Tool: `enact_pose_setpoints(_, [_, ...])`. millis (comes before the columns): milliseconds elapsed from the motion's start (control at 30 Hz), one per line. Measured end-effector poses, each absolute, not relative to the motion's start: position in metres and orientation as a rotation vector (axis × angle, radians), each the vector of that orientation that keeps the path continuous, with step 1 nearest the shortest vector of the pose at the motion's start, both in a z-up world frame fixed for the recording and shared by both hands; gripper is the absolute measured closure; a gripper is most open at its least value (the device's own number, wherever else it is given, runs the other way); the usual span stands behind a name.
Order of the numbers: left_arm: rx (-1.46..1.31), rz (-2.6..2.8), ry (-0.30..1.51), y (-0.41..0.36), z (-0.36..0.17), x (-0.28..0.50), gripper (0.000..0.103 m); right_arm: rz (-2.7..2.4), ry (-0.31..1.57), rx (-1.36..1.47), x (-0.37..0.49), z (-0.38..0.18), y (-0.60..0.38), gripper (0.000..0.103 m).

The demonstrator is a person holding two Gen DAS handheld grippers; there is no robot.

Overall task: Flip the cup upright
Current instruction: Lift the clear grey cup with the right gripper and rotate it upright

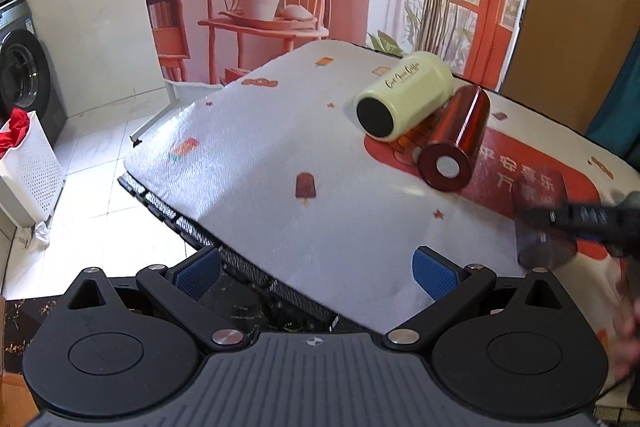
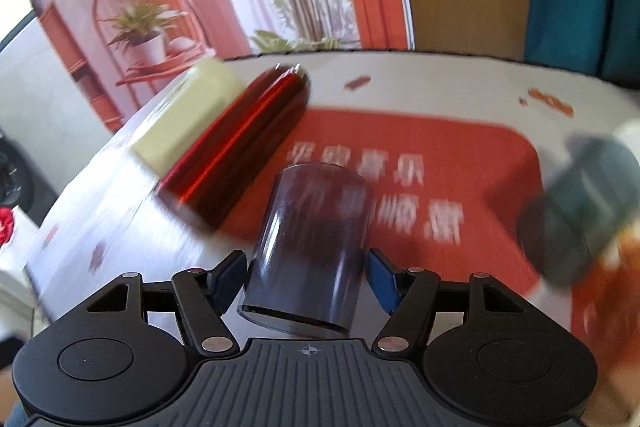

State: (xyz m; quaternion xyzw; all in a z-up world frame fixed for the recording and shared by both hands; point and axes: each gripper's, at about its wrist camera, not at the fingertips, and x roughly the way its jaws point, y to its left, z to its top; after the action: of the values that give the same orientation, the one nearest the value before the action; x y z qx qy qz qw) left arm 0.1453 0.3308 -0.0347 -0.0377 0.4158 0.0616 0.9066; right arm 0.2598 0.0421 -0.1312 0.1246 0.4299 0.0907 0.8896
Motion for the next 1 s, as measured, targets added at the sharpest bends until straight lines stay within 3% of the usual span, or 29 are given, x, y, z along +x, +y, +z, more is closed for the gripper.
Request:
enact_pose_setpoints(433, [-0.09, 0.095, 0.868, 0.321, -0.028, 0.122, 0.0, 0.272, 0.931, 0.301, 0.182, -0.12, 0.037, 0.042])
enact_pose_setpoints(567, [-0.099, 0.06, 0.873, 0.314, -0.025, 0.123, 0.0, 0.223, 0.889, 0.286, 0.17, -0.11, 0.02, 0.036])
enact_pose_setpoints(1000, [-0.116, -0.129, 1.039, 0.22, -0.055, 0.194, 0.001, 0.076, 0.865, 0.259, 0.127, -0.118, -0.036, 0.037])
